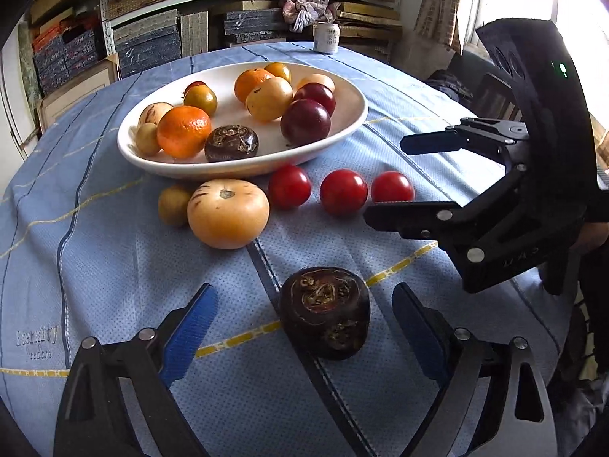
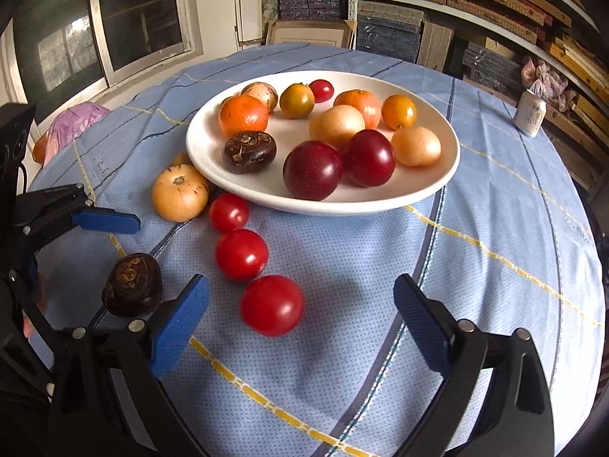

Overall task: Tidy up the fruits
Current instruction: 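Grasp the dark brown round fruit with the left gripper while the right gripper grasps a red tomato, then lift the dark brown fruit and red tomato off the cloth with both grippers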

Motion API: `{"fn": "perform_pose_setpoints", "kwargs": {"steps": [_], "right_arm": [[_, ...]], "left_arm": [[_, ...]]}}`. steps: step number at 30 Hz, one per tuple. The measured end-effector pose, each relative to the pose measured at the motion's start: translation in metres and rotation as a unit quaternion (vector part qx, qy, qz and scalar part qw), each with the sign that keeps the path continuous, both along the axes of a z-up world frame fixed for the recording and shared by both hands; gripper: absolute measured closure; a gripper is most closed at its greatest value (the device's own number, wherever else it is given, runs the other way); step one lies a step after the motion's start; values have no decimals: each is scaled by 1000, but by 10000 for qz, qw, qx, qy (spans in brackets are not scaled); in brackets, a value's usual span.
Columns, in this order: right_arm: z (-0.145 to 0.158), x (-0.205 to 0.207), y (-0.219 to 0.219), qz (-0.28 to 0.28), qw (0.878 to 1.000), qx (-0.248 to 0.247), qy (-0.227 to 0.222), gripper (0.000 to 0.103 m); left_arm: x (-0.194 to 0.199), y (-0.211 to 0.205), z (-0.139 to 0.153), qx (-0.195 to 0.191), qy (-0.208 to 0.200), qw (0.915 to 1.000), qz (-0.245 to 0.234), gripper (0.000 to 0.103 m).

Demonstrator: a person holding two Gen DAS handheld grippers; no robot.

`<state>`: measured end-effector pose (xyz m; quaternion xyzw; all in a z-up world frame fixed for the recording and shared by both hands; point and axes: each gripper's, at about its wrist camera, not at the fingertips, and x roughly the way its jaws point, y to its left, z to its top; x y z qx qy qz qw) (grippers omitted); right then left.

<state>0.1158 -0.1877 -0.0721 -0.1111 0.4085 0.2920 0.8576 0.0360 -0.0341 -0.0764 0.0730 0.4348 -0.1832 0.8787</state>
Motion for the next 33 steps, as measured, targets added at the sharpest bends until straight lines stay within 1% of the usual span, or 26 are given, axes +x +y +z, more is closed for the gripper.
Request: {"fn": "perform_pose_setpoints", "kwargs": {"steps": [1, 2, 3, 5, 6, 7, 8, 9, 11, 12, 14, 20, 24, 31, 33], "right_arm": [[-1, 1, 1, -31, 10000, -78, 22, 22], [-4, 2, 3, -43, 9998, -150, 77, 33], [-4, 2, 6, -72, 9997, -216, 39, 34], [-1, -1, 10, 27, 9998, -215, 31, 51], [-1, -4, 11, 54, 9997, -224, 17, 54], [-1, -5, 12, 72, 9997, -222, 13, 61], [-1, -7, 14, 84, 9997, -220, 13, 69], [-1, -10, 16, 89, 9997, -241, 5, 73], [0, -16, 20, 82, 9991, -395, -118, 73], [0, -19, 22, 108, 9989, -433, -147, 73], [0, -24, 24, 141, 9990, -406, -105, 73], [6, -27, 22, -21, 9992, -357, -184, 73], [11, -29, 18, -124, 9994, -268, -173, 73], [16, -30, 14, -208, 9994, -214, -190, 73], [17, -31, 13, -210, 9994, -198, -210, 73]], "left_arm": [[0, -2, 1, 62, -27, 10000, -28, 22], [1, -3, 1, 135, -54, 9999, -34, 28], [2, -5, 1, 210, -85, 9997, -5, 31], [1, -4, 1, 196, -101, 9997, -37, 40], [0, -5, 2, 190, -108, 9997, -67, 44], [-2, -7, 3, 200, -131, 9996, -174, 55], [-4, -10, 4, 247, -171, 9992, -281, 58], [-7, -13, 4, 372, -254, 9985, -310, 58], [-7, -16, 4, 434, -277, 9982, -306, 58], [-7, -15, 4, 367, -214, 9986, -316, 58], [-7, -15, 4, 283, -157, 9988, -362, 58], [-10, -20, 3, 385, -213, 9981, -442, 58], [-10, -20, 4, 314, -214, 9982, -459, 58], [-13, -17, 12, 201, -249, 9981, -532, 58], [-13, -15, 15, 225, -292, 9981, -496, 58]]}}
